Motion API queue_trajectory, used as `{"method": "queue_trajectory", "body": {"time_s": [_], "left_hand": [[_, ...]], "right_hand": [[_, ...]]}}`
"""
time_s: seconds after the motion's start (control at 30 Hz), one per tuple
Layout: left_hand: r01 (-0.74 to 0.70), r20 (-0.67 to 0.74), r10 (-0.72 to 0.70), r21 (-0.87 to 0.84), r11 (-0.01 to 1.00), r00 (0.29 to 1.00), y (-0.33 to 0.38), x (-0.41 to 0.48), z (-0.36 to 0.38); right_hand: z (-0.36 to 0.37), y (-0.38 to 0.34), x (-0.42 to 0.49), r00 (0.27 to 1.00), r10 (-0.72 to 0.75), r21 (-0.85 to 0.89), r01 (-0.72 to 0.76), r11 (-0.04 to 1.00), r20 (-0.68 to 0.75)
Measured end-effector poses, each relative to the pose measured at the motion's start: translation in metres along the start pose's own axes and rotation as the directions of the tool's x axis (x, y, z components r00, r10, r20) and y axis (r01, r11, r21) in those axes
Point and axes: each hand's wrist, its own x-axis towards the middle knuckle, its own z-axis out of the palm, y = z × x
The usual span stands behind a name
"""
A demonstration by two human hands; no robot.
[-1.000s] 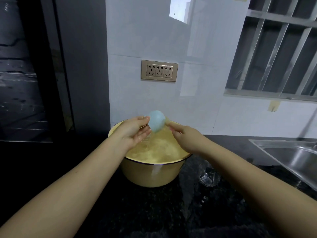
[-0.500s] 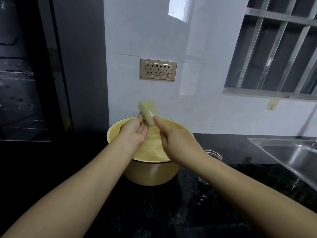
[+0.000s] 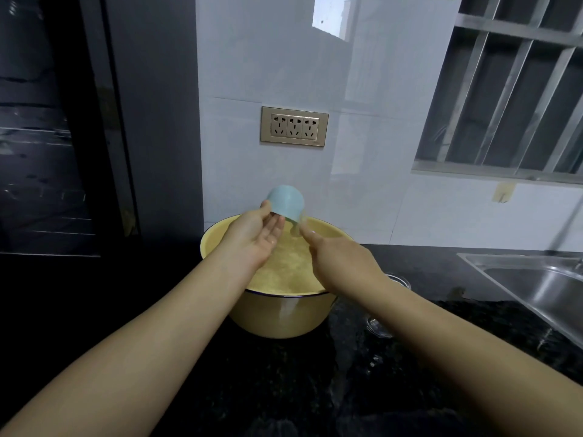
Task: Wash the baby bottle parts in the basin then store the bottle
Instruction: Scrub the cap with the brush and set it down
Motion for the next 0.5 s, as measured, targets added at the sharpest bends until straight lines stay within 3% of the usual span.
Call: {"method": "queue_trajectory", "body": {"time_s": [0.1,0.23,0.37,0.5], "left_hand": [[0.041,0.054,-0.047,0.105,0.994,0.997,-0.002,-0.001,0.0],[0.067,0.069,-0.079,0.166,0.984,0.994,0.002,0.0,-0.006],[0.091,0.084,-0.109,0.191,0.977,0.991,0.006,0.001,-0.011],[0.127,0.11,-0.152,0.207,0.97,0.982,0.007,-0.002,-0.01]], "right_hand": [[-0.006,0.004,0.0,0.997,-0.039,-0.024,0.04,0.999,0.061],[-0.018,0.013,0.007,0.986,-0.008,0.16,-0.019,0.987,0.165],[-0.023,0.021,0.014,1.0,0.015,0.277,-0.02,0.961,0.022],[-0.026,0.021,0.017,0.999,-0.006,0.571,0.03,0.821,-0.043]]}}
